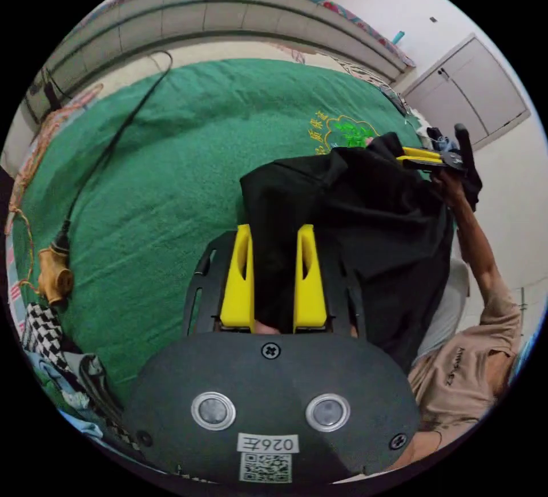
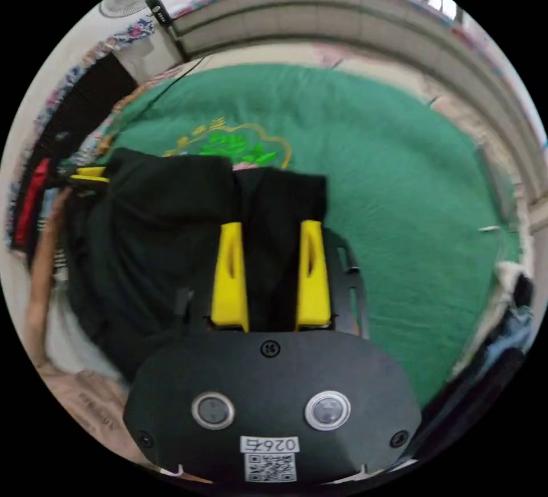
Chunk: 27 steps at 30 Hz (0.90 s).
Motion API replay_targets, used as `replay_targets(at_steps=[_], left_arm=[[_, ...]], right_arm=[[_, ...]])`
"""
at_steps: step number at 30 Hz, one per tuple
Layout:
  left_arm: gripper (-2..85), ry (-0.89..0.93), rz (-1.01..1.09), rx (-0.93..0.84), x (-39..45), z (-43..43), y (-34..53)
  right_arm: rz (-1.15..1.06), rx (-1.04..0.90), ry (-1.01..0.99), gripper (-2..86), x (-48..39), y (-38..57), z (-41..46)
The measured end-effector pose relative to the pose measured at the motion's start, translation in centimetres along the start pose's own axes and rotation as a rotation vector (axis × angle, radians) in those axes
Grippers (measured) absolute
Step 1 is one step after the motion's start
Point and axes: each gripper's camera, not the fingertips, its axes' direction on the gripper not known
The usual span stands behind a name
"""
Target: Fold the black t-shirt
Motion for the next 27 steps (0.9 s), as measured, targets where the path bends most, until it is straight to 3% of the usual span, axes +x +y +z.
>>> replay_targets(at_steps=[3,7,13,17,20,21,22,24,27], left_arm=[[1.3,-0.12,0.076,0.041,2.7,-2.5,1.7],[0.2,-0.327,0.146,0.165,6.9,-7.5,5.4],[0.1,-0.459,0.222,0.57,13.4,-18.2,10.6],[1.7,-0.58,0.245,0.689,13.5,-21.4,5.5],[10.2,-0.418,0.143,0.53,8.6,-19.6,-3.1],[16.1,-0.339,0.054,0.424,6.3,-18.4,-5.4],[16.7,-0.296,0.016,0.388,5.4,-17.7,-6.0],[17.6,-0.16,-0.025,0.416,3.8,-15.9,-4.8],[15.4,-0.115,-0.021,0.473,3.6,-13.5,-0.4]], right_arm=[[-0.124,-0.015,-0.014,-0.8,-2.0,1.0,-2.4],[-0.079,0.27,0.052,-1.1,-2.8,5.8,-11.4],[-0.028,0.716,0.077,-1.2,-4.8,11.0,-23.2],[-0.013,0.813,0.225,-1.1,-5.1,6.6,-24.4],[0.138,0.64,0.44,0.8,-1.6,-3.0,-20.1],[0.22,0.441,0.433,2.0,0.6,-6.5,-17.7],[0.263,0.304,0.376,3.1,2.1,-8.1,-15.7],[0.288,0.374,0.27,3.6,2.4,-7.2,-14.9],[0.259,0.478,0.135,1.6,0.9,-3.7,-13.6]])
